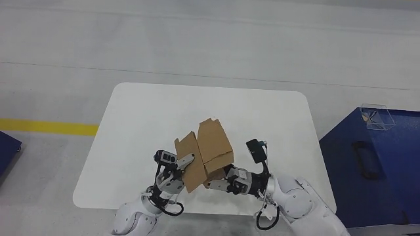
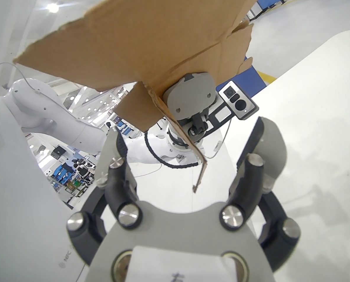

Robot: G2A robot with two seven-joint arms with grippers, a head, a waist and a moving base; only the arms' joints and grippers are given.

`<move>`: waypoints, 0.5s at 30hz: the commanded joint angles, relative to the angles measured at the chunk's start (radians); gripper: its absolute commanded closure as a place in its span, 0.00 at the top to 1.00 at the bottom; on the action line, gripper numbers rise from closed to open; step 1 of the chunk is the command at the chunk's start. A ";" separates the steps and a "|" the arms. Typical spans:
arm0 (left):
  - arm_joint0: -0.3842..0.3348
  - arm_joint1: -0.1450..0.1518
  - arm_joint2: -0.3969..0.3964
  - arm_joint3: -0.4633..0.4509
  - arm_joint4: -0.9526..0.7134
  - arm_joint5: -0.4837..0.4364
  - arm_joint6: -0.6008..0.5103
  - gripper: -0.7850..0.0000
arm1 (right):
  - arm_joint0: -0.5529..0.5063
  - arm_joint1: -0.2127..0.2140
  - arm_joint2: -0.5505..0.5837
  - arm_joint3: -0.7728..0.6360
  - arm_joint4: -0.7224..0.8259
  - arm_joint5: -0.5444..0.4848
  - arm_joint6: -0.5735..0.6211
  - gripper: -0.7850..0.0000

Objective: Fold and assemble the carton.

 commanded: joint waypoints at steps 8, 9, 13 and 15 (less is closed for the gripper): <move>-0.001 -0.005 -0.016 0.012 -0.014 0.027 0.005 0.00 | 0.013 0.001 -0.016 0.026 0.103 -0.012 0.048 0.00; 0.000 -0.005 -0.016 0.012 -0.016 0.033 0.005 0.00 | 0.013 0.001 -0.016 0.028 0.106 -0.011 0.052 0.00; 0.001 -0.007 -0.023 0.009 -0.011 0.040 0.008 1.00 | 0.014 0.004 -0.010 0.039 0.140 0.013 0.072 0.00; 0.000 -0.008 -0.027 0.009 -0.013 0.049 0.010 1.00 | 0.017 0.006 -0.007 0.046 0.174 0.023 0.087 0.00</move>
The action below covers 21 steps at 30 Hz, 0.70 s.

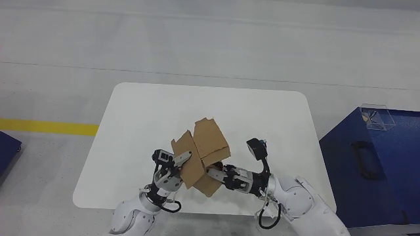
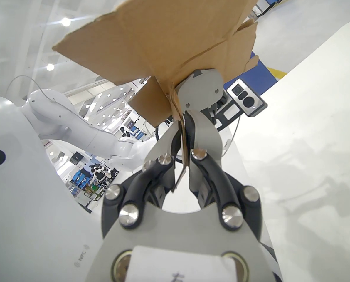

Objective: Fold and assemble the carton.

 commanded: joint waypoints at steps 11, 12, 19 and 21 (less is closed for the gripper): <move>-0.003 0.003 -0.115 0.058 -0.062 -0.018 0.038 1.00 | -0.001 0.025 0.097 0.025 0.124 0.083 0.105 0.00; -0.003 0.005 -0.137 0.069 -0.070 -0.026 0.042 1.00 | -0.002 0.028 0.109 0.023 0.127 0.103 0.122 0.00; 0.011 0.015 -0.233 0.104 -0.039 -0.067 -0.002 1.00 | -0.002 0.043 0.144 0.006 0.138 0.242 0.221 0.00; 0.011 0.015 -0.233 0.104 -0.039 -0.067 -0.002 1.00 | -0.002 0.043 0.144 0.006 0.138 0.242 0.221 0.00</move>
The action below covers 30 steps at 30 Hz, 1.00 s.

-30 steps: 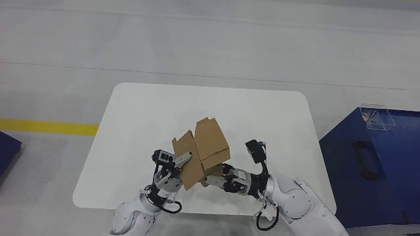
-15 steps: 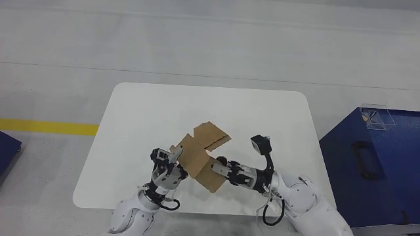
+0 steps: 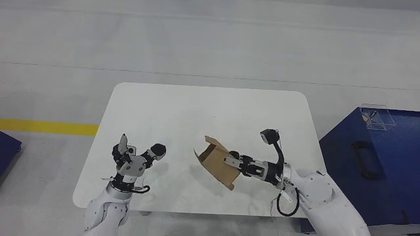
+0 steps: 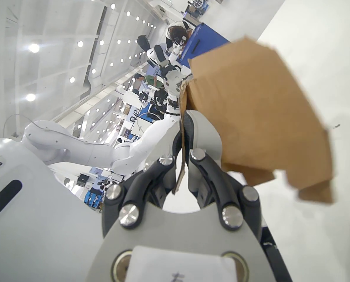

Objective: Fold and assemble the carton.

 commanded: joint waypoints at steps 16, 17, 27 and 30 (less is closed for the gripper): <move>-0.014 0.011 -0.058 -0.057 0.109 0.022 -0.045 1.00 | -0.002 0.010 -0.077 -0.166 -0.558 0.072 0.039 0.00; -0.015 0.014 -0.056 -0.061 0.176 0.018 -0.051 1.00 | -0.005 0.012 -0.080 -0.183 -0.593 0.062 0.046 0.00; -0.060 0.016 0.032 -0.055 0.330 0.187 -0.098 1.00 | -0.071 0.033 -0.059 -0.328 -0.690 -0.058 0.063 0.00; -0.077 0.016 0.047 -0.037 0.327 0.223 -0.122 1.00 | -0.091 0.039 -0.036 -0.346 -0.688 -0.058 0.048 0.00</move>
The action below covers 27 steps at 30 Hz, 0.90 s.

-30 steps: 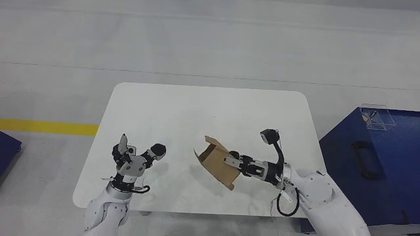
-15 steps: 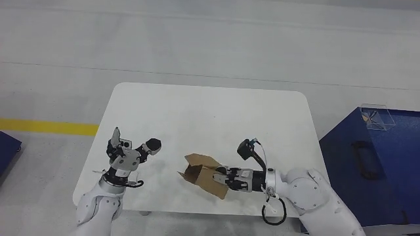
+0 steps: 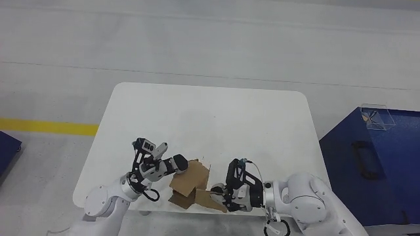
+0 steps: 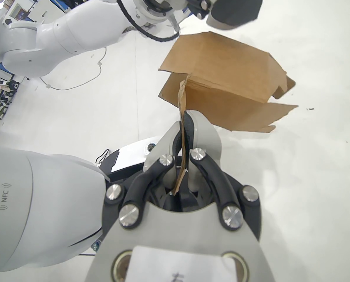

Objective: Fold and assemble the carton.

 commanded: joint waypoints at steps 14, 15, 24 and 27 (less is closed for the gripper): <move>-0.011 0.001 0.005 0.014 -0.052 0.025 -0.065 1.00 | -0.034 0.009 0.031 -0.011 0.027 0.021 -0.018 0.00; -0.011 0.001 0.005 0.014 -0.052 0.025 -0.065 1.00 | -0.034 0.009 0.031 -0.011 0.027 0.021 -0.018 0.00; -0.011 0.001 0.005 0.014 -0.052 0.025 -0.065 1.00 | -0.034 0.009 0.031 -0.011 0.027 0.021 -0.018 0.00; -0.011 0.001 0.005 0.014 -0.052 0.025 -0.065 1.00 | -0.034 0.009 0.031 -0.011 0.027 0.021 -0.018 0.00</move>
